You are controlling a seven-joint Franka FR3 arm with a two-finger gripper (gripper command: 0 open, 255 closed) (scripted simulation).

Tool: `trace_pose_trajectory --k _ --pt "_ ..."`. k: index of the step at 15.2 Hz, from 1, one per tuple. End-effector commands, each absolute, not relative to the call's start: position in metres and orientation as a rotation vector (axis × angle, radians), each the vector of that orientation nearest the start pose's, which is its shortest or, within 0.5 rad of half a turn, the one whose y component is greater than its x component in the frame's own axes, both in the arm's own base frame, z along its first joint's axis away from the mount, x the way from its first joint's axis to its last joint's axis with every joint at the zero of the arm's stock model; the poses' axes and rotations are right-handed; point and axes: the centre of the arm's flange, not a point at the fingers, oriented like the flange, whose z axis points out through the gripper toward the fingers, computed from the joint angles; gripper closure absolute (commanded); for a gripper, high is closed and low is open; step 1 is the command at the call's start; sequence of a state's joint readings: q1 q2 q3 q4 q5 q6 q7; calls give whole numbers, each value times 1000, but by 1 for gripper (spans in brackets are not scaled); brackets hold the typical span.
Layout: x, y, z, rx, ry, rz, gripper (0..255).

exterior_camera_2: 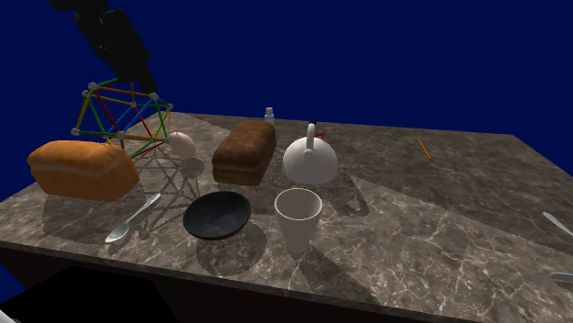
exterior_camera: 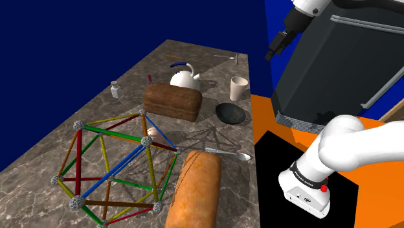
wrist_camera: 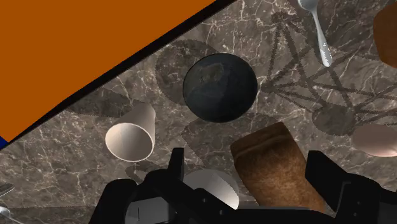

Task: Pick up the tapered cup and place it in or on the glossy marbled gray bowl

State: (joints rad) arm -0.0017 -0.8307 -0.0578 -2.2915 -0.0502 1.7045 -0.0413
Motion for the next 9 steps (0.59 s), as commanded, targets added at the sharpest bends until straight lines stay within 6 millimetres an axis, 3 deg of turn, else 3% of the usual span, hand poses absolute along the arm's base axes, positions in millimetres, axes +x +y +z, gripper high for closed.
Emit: trace_pose_trajectory --k 1,9 --pt "305 -31 648 -3136 6 -382 0" --pt "370 -68 571 -3183 -86 -307 0"
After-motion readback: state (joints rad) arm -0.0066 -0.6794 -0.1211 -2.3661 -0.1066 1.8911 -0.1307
